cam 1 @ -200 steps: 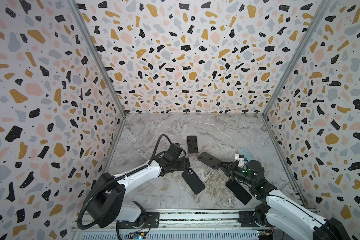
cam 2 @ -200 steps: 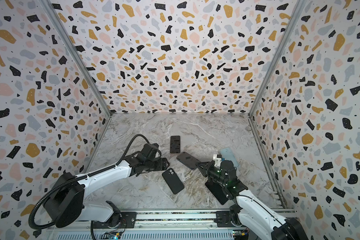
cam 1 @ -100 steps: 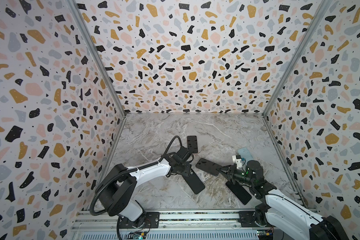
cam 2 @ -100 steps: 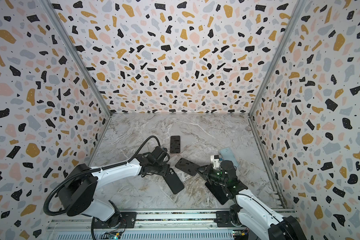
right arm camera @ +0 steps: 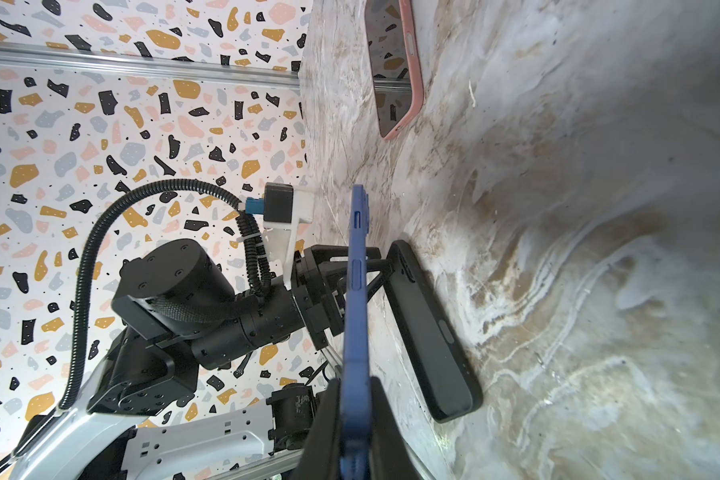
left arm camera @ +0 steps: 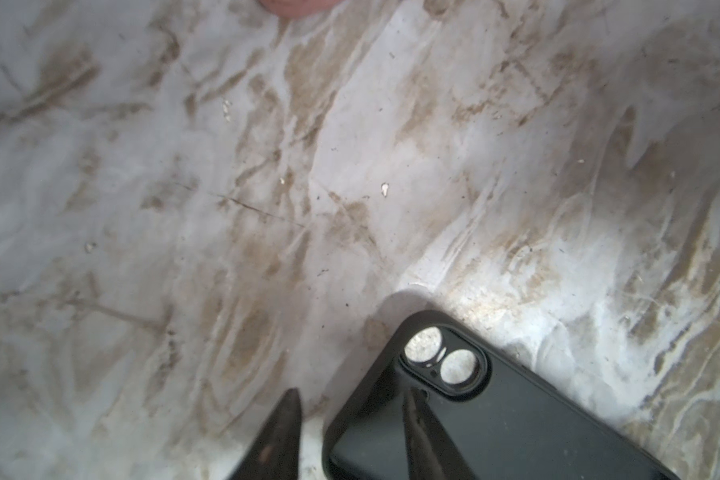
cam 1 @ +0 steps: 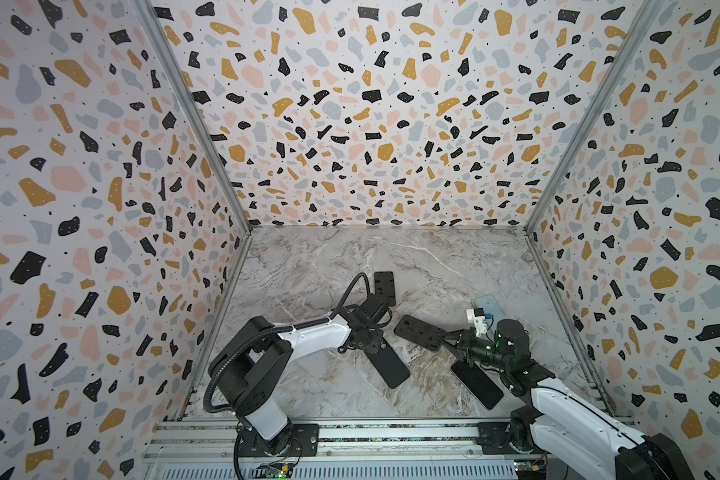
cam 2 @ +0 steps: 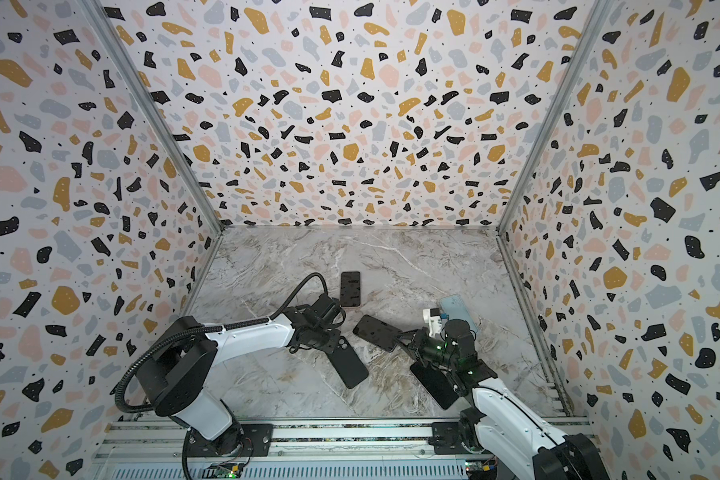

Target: Put the phone into the phone case

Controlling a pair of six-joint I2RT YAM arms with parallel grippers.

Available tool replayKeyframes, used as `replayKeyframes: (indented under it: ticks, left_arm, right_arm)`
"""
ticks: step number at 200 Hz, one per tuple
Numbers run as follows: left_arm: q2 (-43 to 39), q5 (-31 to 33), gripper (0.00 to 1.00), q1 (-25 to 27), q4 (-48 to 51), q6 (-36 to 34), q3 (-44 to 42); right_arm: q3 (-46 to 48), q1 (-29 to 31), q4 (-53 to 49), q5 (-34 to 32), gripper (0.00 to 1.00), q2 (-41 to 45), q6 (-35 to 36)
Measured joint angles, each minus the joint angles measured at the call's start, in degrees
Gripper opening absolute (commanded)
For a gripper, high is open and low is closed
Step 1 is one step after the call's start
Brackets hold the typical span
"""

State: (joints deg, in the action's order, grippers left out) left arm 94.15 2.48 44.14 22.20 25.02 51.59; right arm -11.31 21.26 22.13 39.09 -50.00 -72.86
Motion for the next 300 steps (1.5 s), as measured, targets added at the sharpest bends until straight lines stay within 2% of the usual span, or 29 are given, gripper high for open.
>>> replayKeyframes:
  ticks: [38,109,158,195,269,300]
  left_arm:
    - [0.9,0.4,0.12,0.2,-0.2,0.0,0.0]
    - [0.9,0.5,0.04,0.3,-0.2,0.7,0.0]
    - [-3.2,0.6,0.07,0.3,0.2,8.7,-2.6]
    - [-9.1,0.1,0.12,0.5,-0.6,14.8,-7.1]
    - [-10.6,-1.7,0.16,0.6,-3.8,18.3,-11.5]
    - [-15.1,-2.4,0.29,-0.5,-4.2,18.3,-11.7]
  right_arm:
    - [-0.3,0.0,-1.1,0.1,0.02,-1.8,1.4]
    - [-6.9,0.0,-7.7,0.9,0.03,-5.9,8.2]
    - [-13.1,0.3,-15.7,5.2,0.03,-8.8,15.2]
    - [-15.7,3.6,-20.6,7.6,0.03,-12.4,19.5]
    - [-16.7,8.6,-19.9,10.2,0.02,-21.7,22.9]
    - [-19.3,8.6,-20.7,12.1,0.02,-26.0,24.4]
